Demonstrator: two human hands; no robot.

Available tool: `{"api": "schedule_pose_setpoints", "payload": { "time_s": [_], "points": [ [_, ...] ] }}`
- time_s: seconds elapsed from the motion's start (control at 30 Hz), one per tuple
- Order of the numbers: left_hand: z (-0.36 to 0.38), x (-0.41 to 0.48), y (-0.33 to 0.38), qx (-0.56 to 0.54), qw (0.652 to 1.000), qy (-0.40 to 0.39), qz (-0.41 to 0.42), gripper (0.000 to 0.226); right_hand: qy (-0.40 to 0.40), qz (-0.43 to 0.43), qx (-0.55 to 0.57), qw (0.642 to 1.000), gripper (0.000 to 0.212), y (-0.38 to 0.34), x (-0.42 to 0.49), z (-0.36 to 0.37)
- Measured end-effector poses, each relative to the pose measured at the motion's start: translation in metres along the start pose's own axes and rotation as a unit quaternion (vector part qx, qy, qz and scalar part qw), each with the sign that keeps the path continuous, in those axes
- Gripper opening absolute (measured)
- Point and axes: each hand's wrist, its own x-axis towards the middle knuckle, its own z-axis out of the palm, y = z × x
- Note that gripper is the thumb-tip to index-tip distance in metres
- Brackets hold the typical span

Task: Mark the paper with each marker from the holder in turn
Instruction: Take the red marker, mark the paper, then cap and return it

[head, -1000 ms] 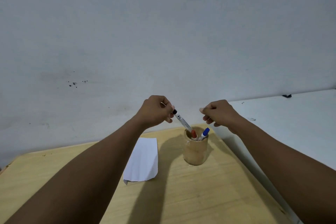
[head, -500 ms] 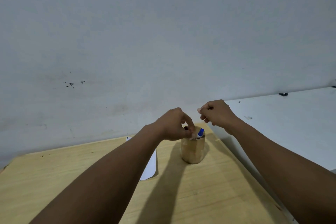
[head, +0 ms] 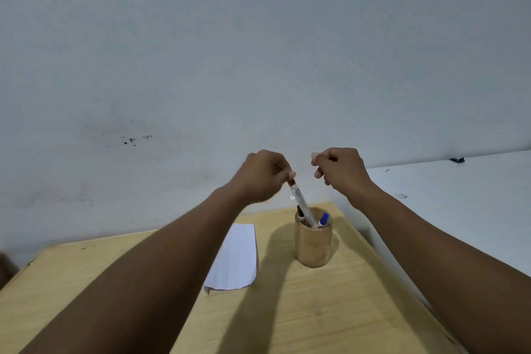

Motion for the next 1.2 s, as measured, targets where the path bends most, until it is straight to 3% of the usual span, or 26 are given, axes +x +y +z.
{"api": "schedule_pose_setpoints", "payload": {
  "time_s": [0.1, 0.17, 0.27, 0.37, 0.43, 0.5, 0.6, 0.77, 0.83, 0.9, 0.97, 1.07, 1.2],
  "points": [
    [-0.039, -0.001, -0.016, -0.113, 0.991, 0.050, -0.059, 0.017, 0.030, -0.042, 0.021, 0.998, 0.037, -0.028, -0.011, 0.023],
    [-0.061, -0.006, -0.030, -0.185, 0.975, 0.086, -0.090, 0.019, 0.001, -0.050, 0.041, 0.998, 0.044, -0.047, -0.026, 0.044],
    [-0.079, -0.022, -0.051, -0.278, 0.943, 0.121, -0.136, 0.021, -0.129, 0.069, 0.109, 0.983, 0.058, -0.060, -0.049, 0.080],
    [-0.081, -0.045, -0.073, -0.349, 0.911, 0.121, -0.183, 0.018, -0.203, 0.212, 0.259, 0.920, 0.071, -0.050, -0.062, 0.116],
    [-0.073, -0.063, -0.087, -0.376, 0.897, 0.103, -0.209, 0.017, -0.184, 0.252, 0.362, 0.878, 0.065, -0.038, -0.063, 0.136],
    [-0.060, -0.082, -0.103, -0.391, 0.885, 0.098, -0.232, 0.017, -0.161, 0.265, 0.405, 0.860, 0.046, -0.029, -0.063, 0.152],
    [-0.040, -0.106, -0.128, -0.400, 0.872, 0.106, -0.260, 0.028, -0.175, 0.258, 0.399, 0.862, 0.025, -0.020, -0.065, 0.170],
    [-0.029, -0.121, -0.152, -0.439, 0.834, 0.140, -0.305, 0.034, -0.209, 0.233, 0.409, 0.857, 0.018, -0.006, -0.061, 0.180],
    [-0.033, -0.129, -0.167, -0.383, 0.862, 0.133, -0.305, 0.034, -0.199, 0.223, 0.407, 0.863, 0.019, -0.001, -0.052, 0.176],
    [-0.036, -0.137, -0.186, -0.215, 0.929, 0.093, -0.288, 0.029, -0.186, 0.213, 0.397, 0.873, 0.024, 0.004, -0.042, 0.171],
    [-0.036, -0.138, -0.197, -0.044, 0.963, 0.053, -0.260, 0.020, -0.180, 0.206, 0.375, 0.886, 0.027, 0.010, -0.032, 0.169],
    [-0.034, -0.131, -0.206, 0.082, 0.971, -0.007, -0.223, 0.011, -0.158, 0.195, 0.329, 0.911, 0.020, 0.016, -0.019, 0.174],
    [-0.024, -0.118, -0.218, 0.162, 0.962, -0.079, -0.207, 0.008, -0.132, 0.176, 0.258, 0.941, 0.006, 0.030, -0.007, 0.192]
  ]
}}
